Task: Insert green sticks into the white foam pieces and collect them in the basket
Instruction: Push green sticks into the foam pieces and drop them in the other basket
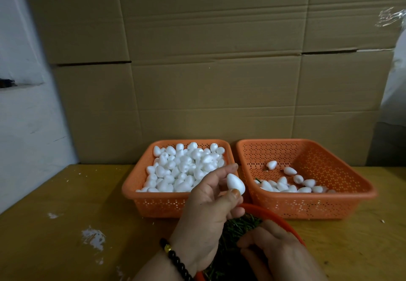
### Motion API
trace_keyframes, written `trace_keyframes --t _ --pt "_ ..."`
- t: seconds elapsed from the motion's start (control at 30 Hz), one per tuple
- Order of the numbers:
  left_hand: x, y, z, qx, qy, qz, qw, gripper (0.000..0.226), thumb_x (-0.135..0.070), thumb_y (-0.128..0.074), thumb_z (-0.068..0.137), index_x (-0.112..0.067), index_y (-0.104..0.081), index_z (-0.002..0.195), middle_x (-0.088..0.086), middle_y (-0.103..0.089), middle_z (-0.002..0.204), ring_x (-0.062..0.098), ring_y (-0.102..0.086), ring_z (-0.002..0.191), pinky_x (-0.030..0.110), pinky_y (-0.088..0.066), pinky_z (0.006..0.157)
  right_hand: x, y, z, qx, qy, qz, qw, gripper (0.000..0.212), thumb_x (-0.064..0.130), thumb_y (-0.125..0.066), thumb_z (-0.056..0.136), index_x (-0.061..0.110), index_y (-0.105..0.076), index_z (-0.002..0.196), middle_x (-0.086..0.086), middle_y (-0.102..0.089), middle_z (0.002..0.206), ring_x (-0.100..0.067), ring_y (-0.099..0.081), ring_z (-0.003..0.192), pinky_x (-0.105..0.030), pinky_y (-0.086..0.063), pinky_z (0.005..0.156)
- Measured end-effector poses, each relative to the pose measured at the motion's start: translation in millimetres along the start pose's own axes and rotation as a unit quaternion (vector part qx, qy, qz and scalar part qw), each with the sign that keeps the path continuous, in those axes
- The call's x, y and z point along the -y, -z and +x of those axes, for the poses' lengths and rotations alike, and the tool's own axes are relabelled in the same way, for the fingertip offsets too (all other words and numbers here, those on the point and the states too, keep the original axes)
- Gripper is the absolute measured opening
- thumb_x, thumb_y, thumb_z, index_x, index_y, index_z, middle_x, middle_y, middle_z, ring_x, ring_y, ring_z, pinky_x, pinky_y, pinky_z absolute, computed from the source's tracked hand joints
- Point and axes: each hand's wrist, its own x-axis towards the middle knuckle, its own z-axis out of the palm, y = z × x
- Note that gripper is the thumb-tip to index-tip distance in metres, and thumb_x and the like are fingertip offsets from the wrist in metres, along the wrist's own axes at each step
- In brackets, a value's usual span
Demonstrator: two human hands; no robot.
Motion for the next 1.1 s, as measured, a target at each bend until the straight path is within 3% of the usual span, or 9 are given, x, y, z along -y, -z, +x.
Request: trace_keyframes --t 0.27,0.37,0.5,0.7,0.83,0.93,1.0,1.1 --pt "-2 2 3 0.026 0.103 -0.134 0.985 0.027 -0.007 -0.056 0.086 -0.012 -0.067 0.110 0.011 -0.071 0.097 0.018 -0.064 0.073 0.030 -0.056 0.064 -1 -2 1 -0.081 0.006 0.028 0.996 0.030 0.018 -0.093 0.051 0.029 -0.070 0.067 0.013 -0.062 0.069 -0.006 -0.062 0.056 -0.020 -0.052 0.050" --pt "-2 4 3 0.033 0.133 -0.166 0.977 0.033 -0.014 -0.061 0.074 -0.009 -0.066 0.106 0.014 -0.070 0.096 0.020 -0.065 0.071 0.031 -0.055 0.063 0 0 0 -0.108 0.009 0.051 0.993 0.013 0.028 -0.081 0.059 0.028 -0.070 0.067 0.015 -0.062 0.070 -0.007 -0.062 0.056 -0.021 -0.052 0.050" --pt "-3 4 4 0.029 0.172 -0.191 0.966 0.041 -0.016 -0.060 0.072 -0.006 -0.064 0.112 0.013 -0.071 0.094 0.020 -0.066 0.069 0.030 -0.056 0.060 2 3 0 -0.135 -0.007 0.075 0.988 0.016 0.028 -0.082 0.062 0.030 -0.067 0.067 0.017 -0.060 0.071 -0.006 -0.061 0.057 -0.021 -0.050 0.050" --pt "-2 3 5 0.033 0.233 -0.226 0.945 0.037 -0.012 -0.057 0.077 -0.003 -0.065 0.112 0.011 -0.070 0.085 0.020 -0.064 0.068 0.030 -0.055 0.061 6 11 4 -0.193 -0.010 0.140 0.971 0.013 0.038 -0.062 0.074 0.027 -0.066 0.070 0.019 -0.061 0.076 0.009 -0.060 0.070 -0.005 -0.045 0.063" --pt "-2 -1 1 0.067 0.256 -0.280 0.923 0.022 -0.002 -0.057 0.077 0.004 -0.070 0.093 0.018 -0.067 0.086 0.024 -0.065 0.068 0.032 -0.057 0.059 7 15 6 -0.251 -0.037 0.154 0.955 0.011 0.036 -0.061 0.076 0.027 -0.068 0.075 0.017 -0.065 0.077 0.009 -0.062 0.076 -0.001 -0.042 0.067" --pt "-1 -3 0 0.065 0.255 -0.291 0.920 0.020 0.001 -0.054 0.080 0.009 -0.070 0.091 0.022 -0.066 0.087 0.026 -0.067 0.068 0.034 -0.059 0.061 5 14 6 -0.281 -0.056 0.146 0.947 0.005 0.025 -0.071 0.075 0.028 -0.068 0.078 0.016 -0.065 0.085 0.009 -0.061 0.076 0.001 -0.041 0.065" --pt "-1 -4 -1 0.069 0.252 -0.282 0.923 0.021 0.001 -0.054 0.081 0.009 -0.072 0.086 0.022 -0.067 0.088 0.027 -0.067 0.070 0.035 -0.060 0.062 0 13 5 -0.284 -0.075 0.150 0.944 0.014 0.018 -0.074 0.078 0.030 -0.068 0.077 0.013 -0.067 0.078 0.006 -0.062 0.072 -0.004 -0.044 0.060" --pt "-1 -5 -1 0.073 0.254 -0.278 0.924 0.021 0.001 -0.054 0.081 0.008 -0.073 0.084 0.023 -0.067 0.089 0.028 -0.067 0.073 0.036 -0.060 0.067 -1 12 6 -0.284 -0.109 0.168 0.938 0.016 0.025 -0.077 0.075 0.036 -0.066 0.073 0.009 -0.067 0.068 0.001 -0.062 0.063 -0.009 -0.046 0.054"
